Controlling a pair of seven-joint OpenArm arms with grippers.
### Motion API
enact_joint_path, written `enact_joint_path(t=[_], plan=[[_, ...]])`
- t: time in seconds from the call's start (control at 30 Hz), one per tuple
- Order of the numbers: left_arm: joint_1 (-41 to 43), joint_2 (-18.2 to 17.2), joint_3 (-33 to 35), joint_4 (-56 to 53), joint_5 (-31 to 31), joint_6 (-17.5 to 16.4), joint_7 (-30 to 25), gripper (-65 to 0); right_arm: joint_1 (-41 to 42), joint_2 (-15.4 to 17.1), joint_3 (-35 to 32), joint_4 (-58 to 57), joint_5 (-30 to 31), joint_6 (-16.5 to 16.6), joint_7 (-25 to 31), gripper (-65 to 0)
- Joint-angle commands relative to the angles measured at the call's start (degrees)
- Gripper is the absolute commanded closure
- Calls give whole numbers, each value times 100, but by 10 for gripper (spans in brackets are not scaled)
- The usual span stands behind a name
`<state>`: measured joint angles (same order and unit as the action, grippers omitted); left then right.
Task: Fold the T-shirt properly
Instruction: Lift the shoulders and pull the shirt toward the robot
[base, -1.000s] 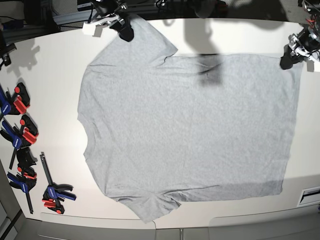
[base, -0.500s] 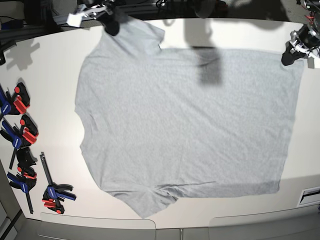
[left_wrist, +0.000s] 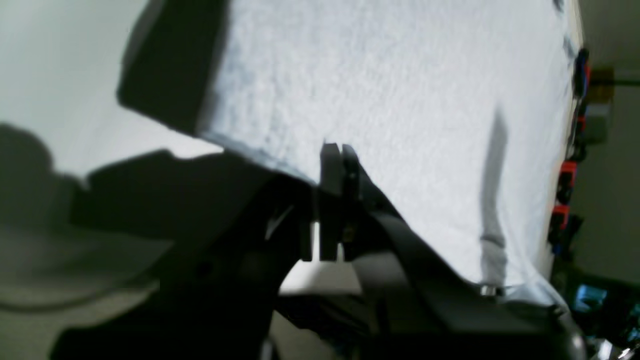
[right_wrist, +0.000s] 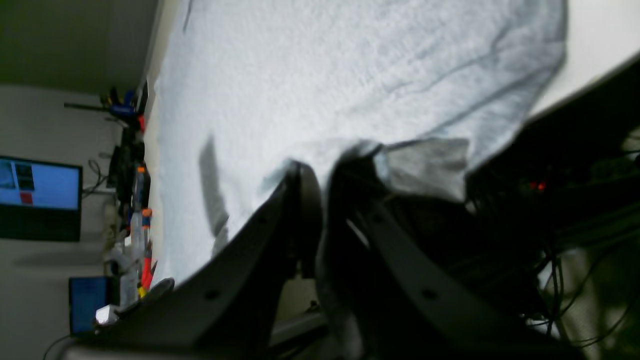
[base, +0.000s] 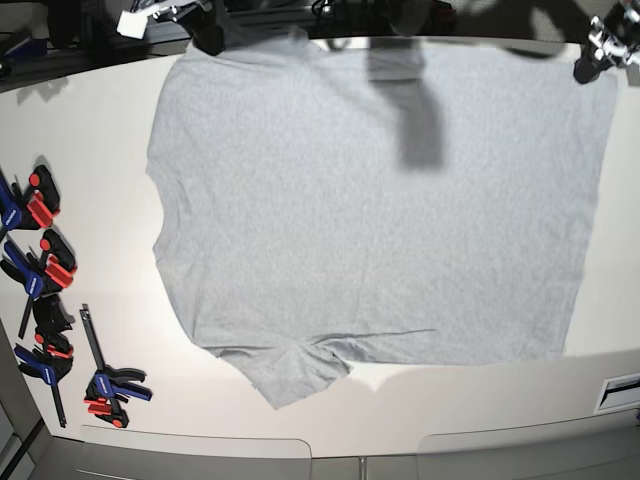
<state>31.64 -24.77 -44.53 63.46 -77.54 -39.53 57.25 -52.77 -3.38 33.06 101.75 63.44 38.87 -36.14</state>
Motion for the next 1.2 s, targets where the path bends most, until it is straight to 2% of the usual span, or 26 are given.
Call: enact_joint_path(t=[0.0,0.2,0.4,0.67,0.77,1.0,1.1,1.17], plan=[[144,-90,-122,90,-144,-47,4,0,-98,20,61,111,155,113,87,0],[734,199,-422,916,-247,-47,26,0,-358,20,284,295,455,113,68,0],[1139,487,-505,1847,-240,-47,20,0,-457,20,737,732,472,113,-55,0],[1294,651,-612,2387,131,-47,-173,0,-455,20,1246,1320,472,113,-457,0],[1292,651,-710,2398,164,-47,-179,0,-452,20,1246,1388,470,113,-629,0],[1045,654,-715,2398,326,-47,-177,0,-223,31,1228,1388,450,113,-577,0],[697,651,-588,2396,588,-47,-160,0,181,186,992,1388,144,113,-682,0],[448,647,-470,2396,850,136,-205,0,435,367,623,1386,-234,113,-651,0]])
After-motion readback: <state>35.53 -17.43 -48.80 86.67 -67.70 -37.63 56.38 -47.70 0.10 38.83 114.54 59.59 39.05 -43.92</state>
